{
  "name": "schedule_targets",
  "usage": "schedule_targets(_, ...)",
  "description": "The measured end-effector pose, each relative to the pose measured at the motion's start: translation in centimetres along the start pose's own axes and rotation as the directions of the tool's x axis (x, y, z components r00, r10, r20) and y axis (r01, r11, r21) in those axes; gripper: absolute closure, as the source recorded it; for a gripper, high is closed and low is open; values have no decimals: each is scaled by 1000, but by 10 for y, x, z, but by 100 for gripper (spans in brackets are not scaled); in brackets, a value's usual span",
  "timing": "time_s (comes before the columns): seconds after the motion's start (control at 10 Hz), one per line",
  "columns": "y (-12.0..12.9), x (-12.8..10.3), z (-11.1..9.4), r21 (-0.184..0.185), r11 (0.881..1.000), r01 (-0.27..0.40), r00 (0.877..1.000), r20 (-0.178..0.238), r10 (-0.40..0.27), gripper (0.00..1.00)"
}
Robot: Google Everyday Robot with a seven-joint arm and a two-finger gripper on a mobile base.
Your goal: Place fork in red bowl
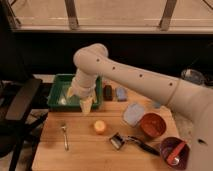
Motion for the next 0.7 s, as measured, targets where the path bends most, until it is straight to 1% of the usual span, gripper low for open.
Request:
schedule_targets(0.1, -9, -7, 10, -22, 999, 31, 999, 6, -31, 29)
schedule_targets(0.2, -19, -8, 23, -41, 998, 46, 999, 14, -45, 29)
schedule_targets(0.3, -23, -6, 32, -52, 998, 46, 999, 19, -45, 29)
schedule_targets(0.5, -23, 5, 48, -69, 997, 29, 999, 34, -27, 29)
schedule_targets(0.7, -22, 17, 67, -85, 996, -5, 999, 47, 9, 29)
